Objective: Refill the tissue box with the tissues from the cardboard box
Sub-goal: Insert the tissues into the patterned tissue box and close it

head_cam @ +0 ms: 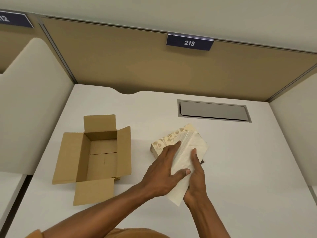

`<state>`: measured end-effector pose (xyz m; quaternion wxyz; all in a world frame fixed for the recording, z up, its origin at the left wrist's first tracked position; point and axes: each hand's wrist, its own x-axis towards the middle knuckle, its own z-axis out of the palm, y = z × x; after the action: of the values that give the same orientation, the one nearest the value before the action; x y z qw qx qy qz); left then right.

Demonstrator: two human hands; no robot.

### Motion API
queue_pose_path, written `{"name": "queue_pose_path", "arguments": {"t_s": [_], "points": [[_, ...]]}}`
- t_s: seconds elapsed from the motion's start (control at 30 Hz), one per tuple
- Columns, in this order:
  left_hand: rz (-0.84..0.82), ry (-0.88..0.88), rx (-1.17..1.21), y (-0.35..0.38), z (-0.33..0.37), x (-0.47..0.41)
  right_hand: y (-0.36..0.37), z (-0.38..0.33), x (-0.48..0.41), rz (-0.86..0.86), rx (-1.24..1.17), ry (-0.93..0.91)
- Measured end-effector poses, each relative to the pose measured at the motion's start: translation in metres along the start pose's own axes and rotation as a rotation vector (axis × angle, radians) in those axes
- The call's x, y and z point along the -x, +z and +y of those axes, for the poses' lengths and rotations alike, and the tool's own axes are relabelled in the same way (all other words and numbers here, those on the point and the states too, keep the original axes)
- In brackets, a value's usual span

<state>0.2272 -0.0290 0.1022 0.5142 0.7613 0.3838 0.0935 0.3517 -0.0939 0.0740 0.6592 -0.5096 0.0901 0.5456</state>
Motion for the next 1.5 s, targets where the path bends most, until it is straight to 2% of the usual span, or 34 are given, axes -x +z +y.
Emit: {"name": "queue_pose_path", "arguments": {"t_s": [0.2,0.4,0.57,0.73,0.9,1.07,1.13,1.3,1.5], "points": [[-0.063,0.004,-0.109,0.010,0.002,0.001,-0.016,0.001,0.001,-0.098,-0.040,0.048],[-0.153,-0.032,-0.233,0.014,0.006,-0.005,-0.037,0.005,-0.008,-0.018,-0.057,-0.037],[-0.180,0.186,-0.151,0.010,0.013,-0.016,-0.048,0.004,-0.017,-0.017,-0.045,-0.059],[-0.274,0.196,-0.125,0.021,0.011,-0.019,-0.058,0.009,-0.028,-0.009,-0.016,-0.088],[-0.337,0.098,-0.097,0.029,-0.001,-0.028,-0.069,0.012,-0.035,0.036,0.009,-0.098],[-0.256,-0.231,-0.069,0.043,-0.026,-0.035,-0.082,0.010,-0.048,0.169,-0.026,-0.065],[-0.230,-0.355,0.010,0.048,-0.042,-0.036,-0.087,0.007,-0.055,0.203,0.002,-0.068],[-0.152,-0.478,0.238,0.057,-0.075,-0.043,-0.102,0.009,-0.075,0.170,-0.022,-0.004],[-0.063,-0.604,0.370,0.062,-0.093,-0.059,-0.120,0.004,-0.101,0.060,-0.001,0.053]]}}
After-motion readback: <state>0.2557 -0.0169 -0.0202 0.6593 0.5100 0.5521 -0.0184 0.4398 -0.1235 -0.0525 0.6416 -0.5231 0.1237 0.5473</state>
